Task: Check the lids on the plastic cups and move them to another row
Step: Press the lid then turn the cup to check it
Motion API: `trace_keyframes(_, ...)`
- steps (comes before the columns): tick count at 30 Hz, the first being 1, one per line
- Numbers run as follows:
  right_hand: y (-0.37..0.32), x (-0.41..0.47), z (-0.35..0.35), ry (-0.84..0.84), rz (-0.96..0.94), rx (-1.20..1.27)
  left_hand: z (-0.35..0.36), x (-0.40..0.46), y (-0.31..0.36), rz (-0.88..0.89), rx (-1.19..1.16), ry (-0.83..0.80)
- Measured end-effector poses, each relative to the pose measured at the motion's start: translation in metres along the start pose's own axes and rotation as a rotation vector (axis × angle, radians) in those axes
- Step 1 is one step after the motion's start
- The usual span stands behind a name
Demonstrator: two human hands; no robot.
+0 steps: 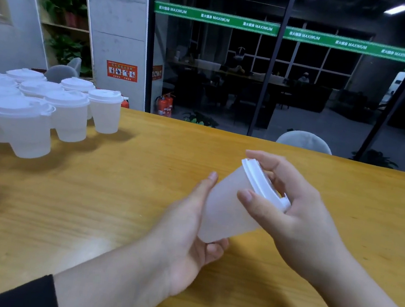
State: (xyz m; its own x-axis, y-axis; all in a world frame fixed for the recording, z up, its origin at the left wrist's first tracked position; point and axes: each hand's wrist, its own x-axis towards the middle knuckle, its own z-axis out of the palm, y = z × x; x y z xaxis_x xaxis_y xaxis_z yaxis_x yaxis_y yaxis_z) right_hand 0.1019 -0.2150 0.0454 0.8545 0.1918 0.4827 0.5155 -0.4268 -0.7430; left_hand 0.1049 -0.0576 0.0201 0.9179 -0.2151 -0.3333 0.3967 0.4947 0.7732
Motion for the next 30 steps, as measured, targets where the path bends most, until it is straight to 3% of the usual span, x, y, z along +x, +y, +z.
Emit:
trace_keyframes(4, -0.003, 0.005, 0.014, 0.125, 0.014, 0.098, 0.006, 0.001, -0.001, 0.213, 0.008, 0.175)
trace_keyframes(11, -0.010, 0.004, 0.029, 0.265, 0.107, 0.217, 0.000, 0.009, 0.000, 0.451, 0.170, 0.242)
trace_keyframes(14, -0.008, 0.001, 0.026, 0.281, 0.123, 0.183, -0.003, 0.012, 0.003, 0.379, 0.192, 0.180)
trace_keyframes(22, -0.004, -0.004, 0.016, 0.104, 0.162, 0.123, -0.009, 0.008, 0.004, 0.100, 0.009, 0.073)
trace_keyframes(27, -0.023, -0.017, 0.010, 0.053, 0.219, 0.068, -0.005, -0.012, 0.004, 0.097, -0.028, 0.137)
trace_keyframes(30, -0.041, -0.030, 0.004, 0.071, 0.248, 0.060, 0.003, -0.031, 0.009, 0.222, 0.055, 0.183)
